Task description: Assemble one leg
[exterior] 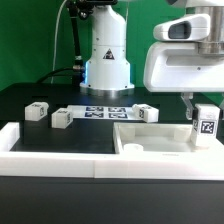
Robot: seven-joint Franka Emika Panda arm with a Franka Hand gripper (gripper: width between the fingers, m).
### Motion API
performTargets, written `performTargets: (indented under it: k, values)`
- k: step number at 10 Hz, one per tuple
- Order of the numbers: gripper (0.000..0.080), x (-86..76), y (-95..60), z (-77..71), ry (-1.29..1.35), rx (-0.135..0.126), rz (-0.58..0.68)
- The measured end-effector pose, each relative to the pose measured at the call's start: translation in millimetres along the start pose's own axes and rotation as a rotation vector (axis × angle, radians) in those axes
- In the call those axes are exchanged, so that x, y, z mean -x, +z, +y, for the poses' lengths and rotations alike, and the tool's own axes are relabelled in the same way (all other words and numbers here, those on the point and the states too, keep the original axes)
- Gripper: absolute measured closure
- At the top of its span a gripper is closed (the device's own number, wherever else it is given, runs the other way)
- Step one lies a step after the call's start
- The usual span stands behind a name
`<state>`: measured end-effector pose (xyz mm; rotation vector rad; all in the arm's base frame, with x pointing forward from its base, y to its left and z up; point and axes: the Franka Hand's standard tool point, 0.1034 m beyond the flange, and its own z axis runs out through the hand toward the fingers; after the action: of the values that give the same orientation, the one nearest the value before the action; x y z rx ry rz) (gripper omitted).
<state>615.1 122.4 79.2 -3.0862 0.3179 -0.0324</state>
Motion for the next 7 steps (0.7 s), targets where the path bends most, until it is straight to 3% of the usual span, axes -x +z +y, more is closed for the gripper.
performTargets:
  k: [7]
  values:
    - [0.0506,0.9,1.6,-2.4,0.659,-0.010,0.011]
